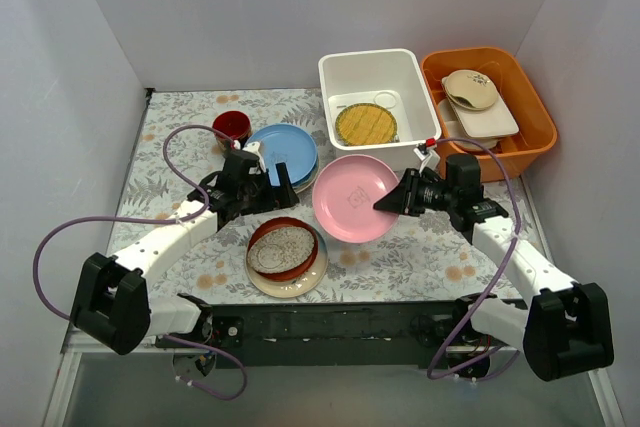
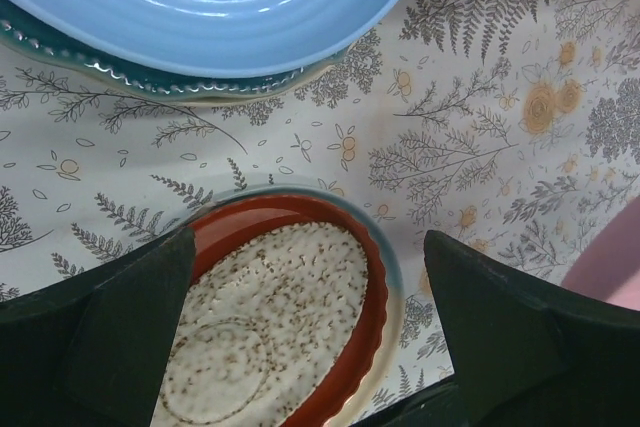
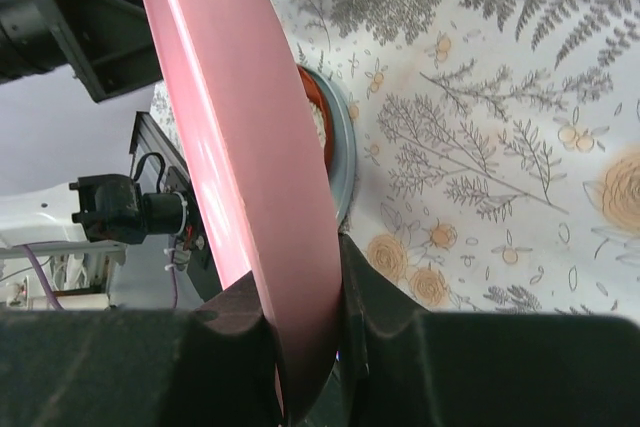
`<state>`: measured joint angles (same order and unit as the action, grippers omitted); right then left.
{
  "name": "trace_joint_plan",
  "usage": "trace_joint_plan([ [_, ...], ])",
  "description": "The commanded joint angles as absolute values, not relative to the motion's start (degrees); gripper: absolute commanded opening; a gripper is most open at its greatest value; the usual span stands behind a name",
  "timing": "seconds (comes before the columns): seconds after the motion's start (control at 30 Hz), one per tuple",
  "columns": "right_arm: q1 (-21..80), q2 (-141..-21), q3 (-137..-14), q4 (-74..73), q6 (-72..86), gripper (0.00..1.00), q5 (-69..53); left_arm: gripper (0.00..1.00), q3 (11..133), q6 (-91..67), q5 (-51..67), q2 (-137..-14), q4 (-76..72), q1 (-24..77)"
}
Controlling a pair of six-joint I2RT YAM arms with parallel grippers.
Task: Place the plates into the plastic bin on the countertop
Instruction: Place the plate in the plastic bin.
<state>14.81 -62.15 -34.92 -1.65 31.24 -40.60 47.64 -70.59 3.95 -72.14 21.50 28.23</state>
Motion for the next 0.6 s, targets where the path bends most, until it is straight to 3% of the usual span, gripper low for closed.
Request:
trace_joint_plan([
  [0.0, 14.9, -65.3, -42.2, 3.3, 31.6, 0.01, -42.3, 0.98, 45.7, -68.6, 10.2, -70.8, 20.0, 26.5],
  [0.57, 12.2, -83.3, -66.8, 3.4, 32.5, 0.01, -42.5, 0.98, 43.2, -69.2, 9.8, -67.7, 18.7, 26.4],
])
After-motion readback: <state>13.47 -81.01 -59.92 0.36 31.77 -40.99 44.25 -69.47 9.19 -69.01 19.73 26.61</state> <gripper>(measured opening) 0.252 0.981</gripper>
